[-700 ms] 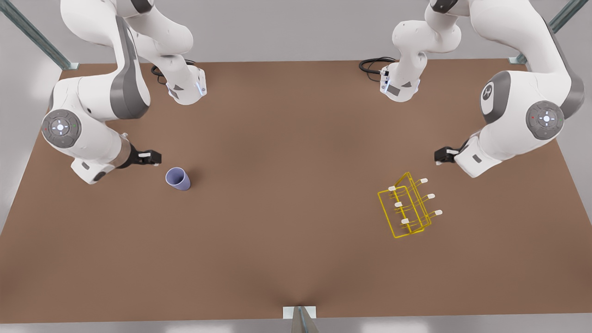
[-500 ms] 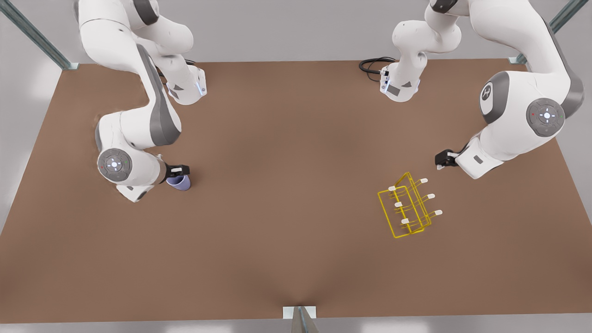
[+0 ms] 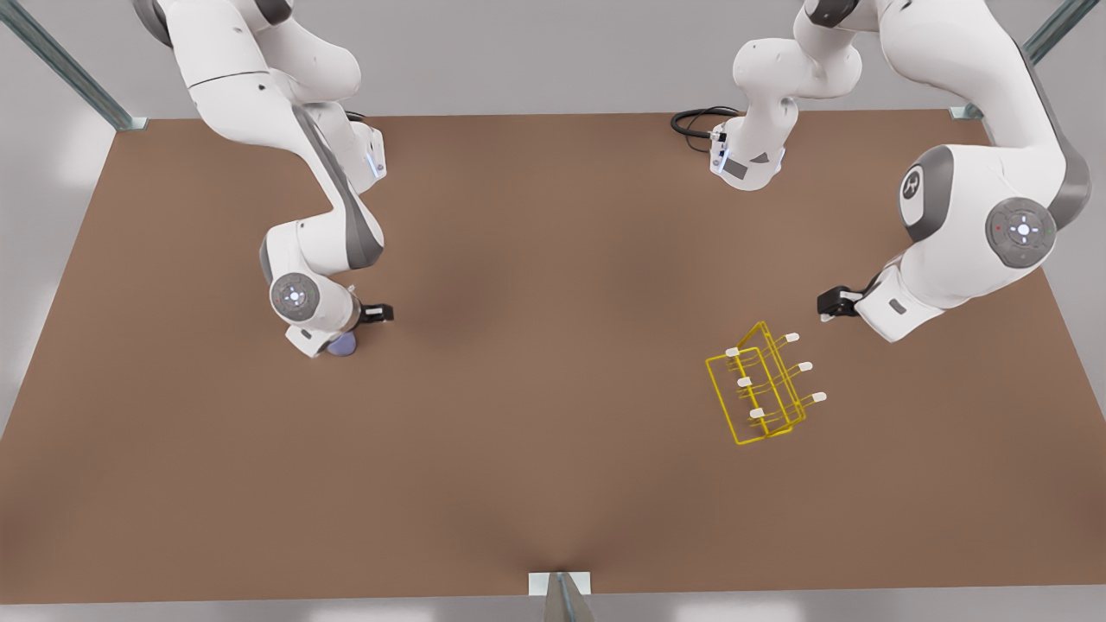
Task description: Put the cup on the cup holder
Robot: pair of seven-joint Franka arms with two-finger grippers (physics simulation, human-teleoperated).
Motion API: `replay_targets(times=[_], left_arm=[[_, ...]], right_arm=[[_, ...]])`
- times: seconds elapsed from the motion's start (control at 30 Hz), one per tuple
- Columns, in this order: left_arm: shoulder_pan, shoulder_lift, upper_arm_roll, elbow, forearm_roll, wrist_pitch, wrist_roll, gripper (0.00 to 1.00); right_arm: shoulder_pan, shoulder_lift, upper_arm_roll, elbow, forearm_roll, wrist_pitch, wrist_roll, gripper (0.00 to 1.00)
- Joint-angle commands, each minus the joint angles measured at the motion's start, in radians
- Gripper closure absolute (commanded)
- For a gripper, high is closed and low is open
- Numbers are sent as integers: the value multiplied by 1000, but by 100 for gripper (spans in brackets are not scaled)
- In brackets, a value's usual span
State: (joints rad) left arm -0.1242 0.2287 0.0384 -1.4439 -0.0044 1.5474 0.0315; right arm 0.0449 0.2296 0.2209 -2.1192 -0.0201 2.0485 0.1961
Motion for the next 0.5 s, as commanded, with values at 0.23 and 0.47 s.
replay_targets(times=[0.23,0.47], left_arm=[[-8,-6,-2,-1,0,-13,5,0],[-12,-11,-3,-1,1,-27,7,0]], right_arm=[[-51,0,-9,-45,-81,248,-50,0],[-49,-1,-8,-119,-81,211,-41,0]])
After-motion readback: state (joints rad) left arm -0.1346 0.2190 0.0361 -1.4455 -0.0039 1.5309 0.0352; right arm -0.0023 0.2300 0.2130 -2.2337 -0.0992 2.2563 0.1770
